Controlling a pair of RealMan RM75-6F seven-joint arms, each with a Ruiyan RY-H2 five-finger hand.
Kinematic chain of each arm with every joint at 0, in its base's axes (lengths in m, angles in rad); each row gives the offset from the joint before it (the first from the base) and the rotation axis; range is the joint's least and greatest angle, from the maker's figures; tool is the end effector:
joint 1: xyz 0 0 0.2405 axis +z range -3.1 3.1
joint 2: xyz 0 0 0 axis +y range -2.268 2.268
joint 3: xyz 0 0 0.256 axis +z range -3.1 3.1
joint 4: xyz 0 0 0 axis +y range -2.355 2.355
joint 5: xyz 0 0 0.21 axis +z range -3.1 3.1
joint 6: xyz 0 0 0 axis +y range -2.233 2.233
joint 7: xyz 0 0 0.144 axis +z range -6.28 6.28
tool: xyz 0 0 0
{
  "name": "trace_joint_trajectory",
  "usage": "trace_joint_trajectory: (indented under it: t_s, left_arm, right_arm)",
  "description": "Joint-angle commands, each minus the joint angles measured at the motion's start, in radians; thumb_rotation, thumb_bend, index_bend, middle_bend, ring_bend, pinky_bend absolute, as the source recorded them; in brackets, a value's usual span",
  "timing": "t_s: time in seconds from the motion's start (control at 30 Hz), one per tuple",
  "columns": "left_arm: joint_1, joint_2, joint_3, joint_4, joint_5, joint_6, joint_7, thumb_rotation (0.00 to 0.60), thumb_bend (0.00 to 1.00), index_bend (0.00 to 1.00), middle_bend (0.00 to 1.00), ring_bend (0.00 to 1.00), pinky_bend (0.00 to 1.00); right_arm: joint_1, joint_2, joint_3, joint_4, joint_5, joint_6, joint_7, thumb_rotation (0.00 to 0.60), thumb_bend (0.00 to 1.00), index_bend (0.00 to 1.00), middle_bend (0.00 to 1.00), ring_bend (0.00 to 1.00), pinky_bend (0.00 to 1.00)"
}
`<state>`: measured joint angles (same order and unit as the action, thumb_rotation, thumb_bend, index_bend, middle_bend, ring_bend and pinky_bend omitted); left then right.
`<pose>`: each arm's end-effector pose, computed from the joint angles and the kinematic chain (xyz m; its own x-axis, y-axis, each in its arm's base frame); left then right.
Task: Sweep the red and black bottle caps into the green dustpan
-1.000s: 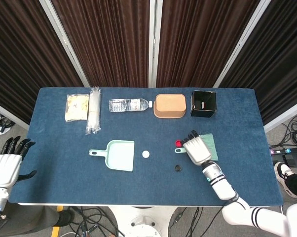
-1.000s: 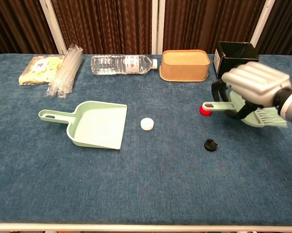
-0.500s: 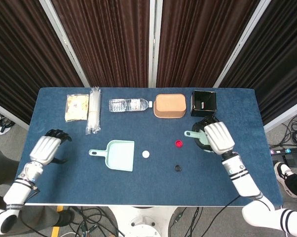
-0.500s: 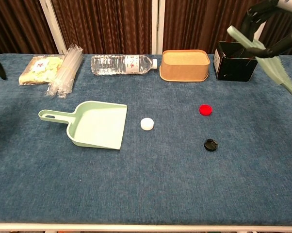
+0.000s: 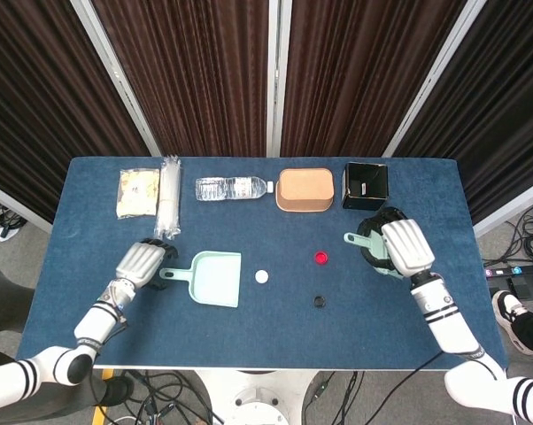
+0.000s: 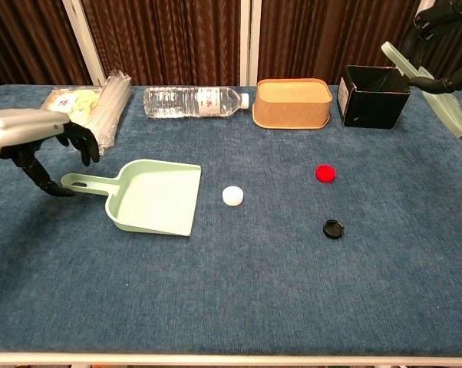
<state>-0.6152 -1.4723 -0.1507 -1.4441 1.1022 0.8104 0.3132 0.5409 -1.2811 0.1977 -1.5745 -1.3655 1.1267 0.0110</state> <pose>-0.2214 0.3244 -0.0079 0.4706 0.4179 0.7771 0.8811 -0.2692 -0.3888 -0.1987 -0.3272 0.0893 0.2732 -0.1076 0.9559 -0.9206 -0.3176 0.2274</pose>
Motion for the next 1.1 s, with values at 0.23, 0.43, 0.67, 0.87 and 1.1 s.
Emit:
trace_joint_trajectory:
  t_s: [0.23,0.43,0.67,0.87,1.1]
  left_arm:
    - [-0.019,-0.062,0.021,0.016,-0.076,0.04,0.071,0.6,0.24,0.43,0.43,0.32,0.26]
    - [-0.028,-0.074,0.022,0.027,-0.097,0.052,0.078,0.6,0.29,0.45,0.45,0.34,0.26]
    - [-0.043,-0.065,0.024,0.018,-0.111,0.044,0.072,0.6,0.31,0.45,0.45,0.35,0.26]
    - [-0.054,-0.063,0.025,0.019,-0.113,0.043,0.065,0.6,0.35,0.5,0.5,0.38,0.26]
    - [-0.065,-0.052,0.034,0.013,-0.119,0.039,0.071,0.6,0.36,0.54,0.53,0.41,0.27]
  right_arm:
    - [-0.001,-0.014,-0.011,0.024,0.004,-0.008,0.013,0.6,0.37,0.75,0.66,0.32,0.22]
    - [0.003,-0.025,-0.013,0.043,0.006,-0.012,0.018,0.6,0.37,0.75,0.66,0.32,0.22]
    - [0.007,-0.032,-0.014,0.059,0.009,-0.02,0.024,0.6,0.37,0.75,0.66,0.32,0.22]
    - [0.014,-0.054,-0.023,0.084,0.008,-0.037,0.036,0.6,0.37,0.75,0.66,0.32,0.21]
    - [0.068,-0.099,-0.041,0.176,-0.038,-0.123,0.138,0.6,0.37,0.75,0.66,0.32,0.21]
